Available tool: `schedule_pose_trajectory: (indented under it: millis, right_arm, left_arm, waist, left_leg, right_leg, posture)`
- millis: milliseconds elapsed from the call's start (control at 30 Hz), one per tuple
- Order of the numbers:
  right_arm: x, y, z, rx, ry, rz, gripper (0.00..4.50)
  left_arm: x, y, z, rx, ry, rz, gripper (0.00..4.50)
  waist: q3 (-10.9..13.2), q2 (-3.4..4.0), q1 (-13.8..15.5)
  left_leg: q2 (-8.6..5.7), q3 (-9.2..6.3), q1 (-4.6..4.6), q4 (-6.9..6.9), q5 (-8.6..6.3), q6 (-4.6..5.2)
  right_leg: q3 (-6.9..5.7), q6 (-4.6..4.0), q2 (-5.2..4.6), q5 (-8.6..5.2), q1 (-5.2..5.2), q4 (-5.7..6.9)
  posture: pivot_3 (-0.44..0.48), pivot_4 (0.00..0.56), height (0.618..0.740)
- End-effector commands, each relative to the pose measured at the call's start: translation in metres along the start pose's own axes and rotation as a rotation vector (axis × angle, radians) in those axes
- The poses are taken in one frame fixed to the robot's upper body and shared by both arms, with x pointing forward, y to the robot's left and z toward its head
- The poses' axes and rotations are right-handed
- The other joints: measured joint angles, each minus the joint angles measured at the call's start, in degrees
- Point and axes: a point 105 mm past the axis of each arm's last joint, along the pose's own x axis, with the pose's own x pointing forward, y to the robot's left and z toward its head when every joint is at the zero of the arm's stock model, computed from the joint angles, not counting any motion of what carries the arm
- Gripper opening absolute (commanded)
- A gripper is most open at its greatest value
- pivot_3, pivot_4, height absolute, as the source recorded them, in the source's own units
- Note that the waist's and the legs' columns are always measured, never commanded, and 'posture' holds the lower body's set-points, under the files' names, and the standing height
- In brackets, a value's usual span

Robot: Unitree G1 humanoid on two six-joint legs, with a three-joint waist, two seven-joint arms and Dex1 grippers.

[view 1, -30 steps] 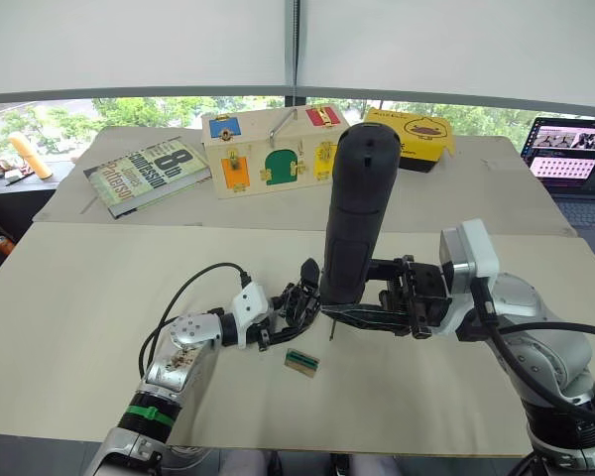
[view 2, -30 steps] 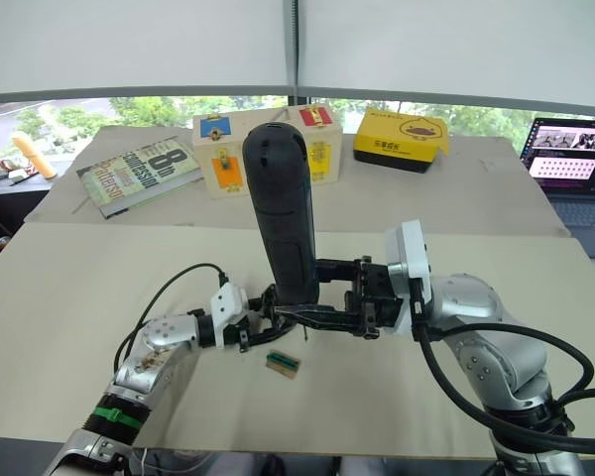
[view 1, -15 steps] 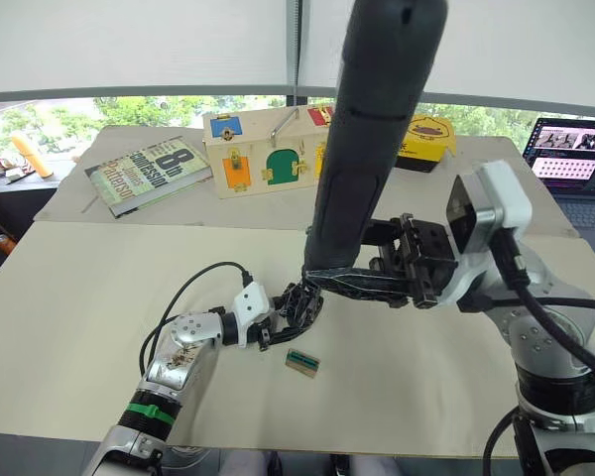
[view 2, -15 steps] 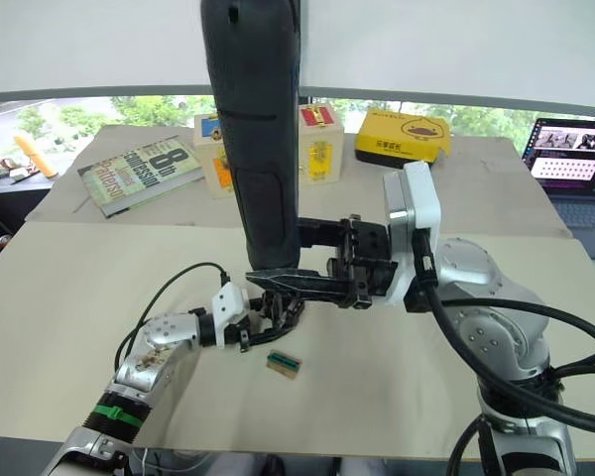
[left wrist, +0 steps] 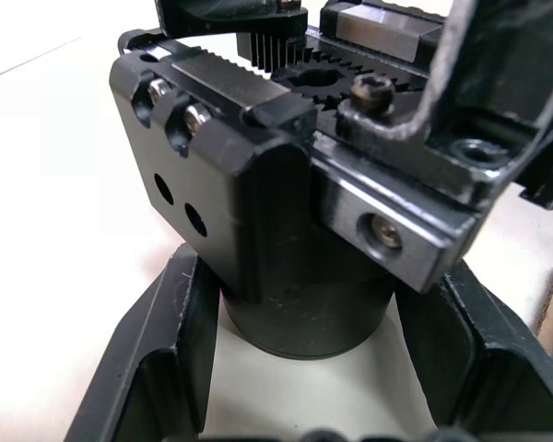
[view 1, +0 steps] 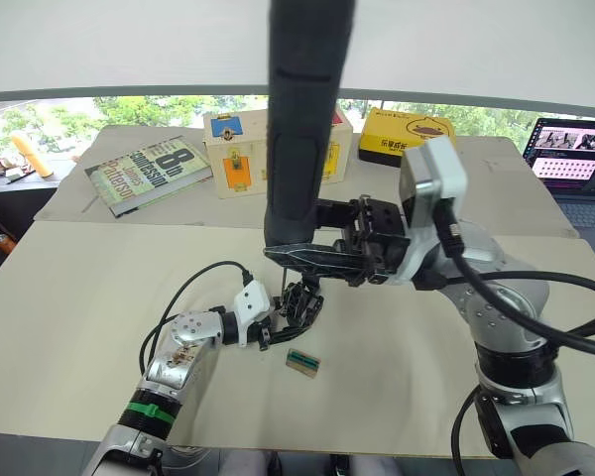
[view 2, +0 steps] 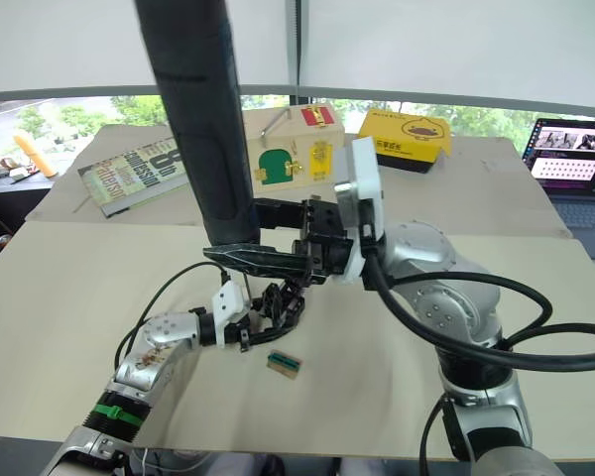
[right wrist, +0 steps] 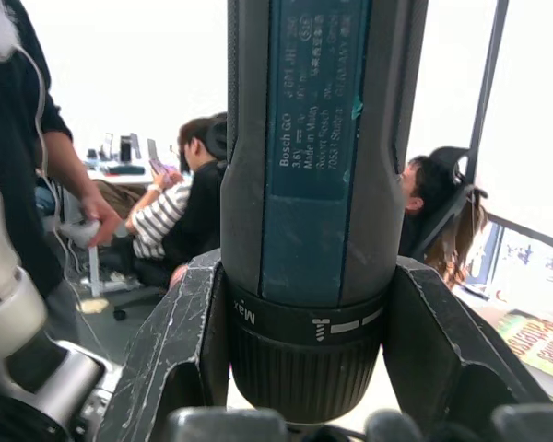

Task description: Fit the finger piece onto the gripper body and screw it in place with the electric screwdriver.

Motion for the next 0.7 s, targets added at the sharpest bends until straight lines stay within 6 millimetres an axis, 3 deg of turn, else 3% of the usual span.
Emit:
schedule_pose_trajectory:
  millis: [33,267,700]
  right_arm:
    - [0.006,0.0,0.006,-0.081,-0.024,0.014,1.9]
    - [0.007,-0.009,-0.01,-0.093,0.014,-0.006,1.9]
    - [0.012,-0.015,-0.02,-0.066,0.053,-0.032,1.9]
  left_arm:
    - [-0.002,-0.007,-0.02,-0.072,0.066,-0.007,2.27]
    - [-0.004,-0.007,-0.021,-0.082,0.069,0.0,2.27]
    - [-0.005,-0.008,-0.021,-0.084,0.074,0.001,2.27]
  waist:
    - [0.0,0.0,-0.01]
    - [0.0,0.0,-0.13]
    - [0.0,0.01,-0.54]
  left_leg:
    - [0.0,0.0,0.0,0.0,0.0,0.0]
    - [-0.01,0.02,-0.01,0.0,0.0,0.0]
    - [0.0,0.01,0.0,-0.01,0.01,-0.03]
  right_leg:
    - [0.0,0.0,0.0,0.0,0.0,0.01]
    - [0.01,0.01,0.04,0.0,0.0,0.0]
    - [0.01,0.01,0.07,-0.01,0.0,0.0]
  posture:
    - [0.0,0.15,0.74]
    - [0.0,0.15,0.74]
    - [0.0,0.15,0.74]
